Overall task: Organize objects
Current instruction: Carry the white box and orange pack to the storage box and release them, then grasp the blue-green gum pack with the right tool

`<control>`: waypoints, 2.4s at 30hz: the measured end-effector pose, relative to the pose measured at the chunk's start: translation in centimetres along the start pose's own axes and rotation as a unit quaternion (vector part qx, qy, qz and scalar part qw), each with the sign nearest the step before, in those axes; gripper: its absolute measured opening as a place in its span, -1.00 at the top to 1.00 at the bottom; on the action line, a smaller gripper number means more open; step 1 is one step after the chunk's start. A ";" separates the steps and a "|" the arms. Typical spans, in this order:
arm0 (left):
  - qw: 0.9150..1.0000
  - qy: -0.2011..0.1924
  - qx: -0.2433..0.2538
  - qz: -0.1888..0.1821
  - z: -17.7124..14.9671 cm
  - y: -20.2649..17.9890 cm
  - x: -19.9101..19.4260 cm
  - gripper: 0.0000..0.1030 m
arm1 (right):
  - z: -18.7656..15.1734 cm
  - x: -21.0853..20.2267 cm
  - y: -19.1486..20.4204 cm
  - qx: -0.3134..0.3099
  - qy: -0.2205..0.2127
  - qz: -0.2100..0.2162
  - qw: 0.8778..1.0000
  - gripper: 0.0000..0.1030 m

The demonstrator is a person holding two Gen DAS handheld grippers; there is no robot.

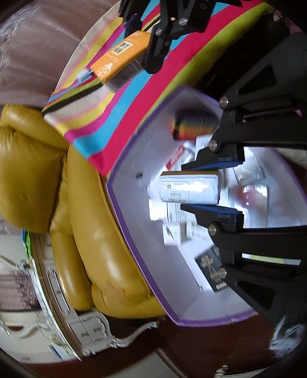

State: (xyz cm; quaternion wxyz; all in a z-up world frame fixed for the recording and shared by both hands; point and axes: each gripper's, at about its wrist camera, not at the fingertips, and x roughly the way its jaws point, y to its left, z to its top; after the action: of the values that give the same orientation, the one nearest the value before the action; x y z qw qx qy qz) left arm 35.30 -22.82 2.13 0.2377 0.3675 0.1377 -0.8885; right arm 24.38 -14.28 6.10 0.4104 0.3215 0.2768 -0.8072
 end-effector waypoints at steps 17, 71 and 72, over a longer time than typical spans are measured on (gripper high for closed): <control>0.996 0.000 -0.053 0.067 -2.8 6.7 -0.9 0.43 | 1.9 2.0 8.6 -0.085 -0.003 0.077 0.993 -0.02; 0.979 0.076 0.133 -0.134 14.3 -29.5 21.8 -0.99 | -6.7 12.5 -37.7 0.248 0.058 -0.114 0.960 -0.31; 0.979 0.078 0.141 -0.126 14.2 -29.9 21.9 -0.99 | -6.0 13.4 -38.8 0.252 0.052 -0.112 0.960 -0.31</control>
State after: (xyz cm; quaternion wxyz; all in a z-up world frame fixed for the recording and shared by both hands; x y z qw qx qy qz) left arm -2.15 -10.42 -1.69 0.0581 0.4456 0.0742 -0.8903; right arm -12.61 3.28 -0.60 0.2082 0.4236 0.1193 -0.8735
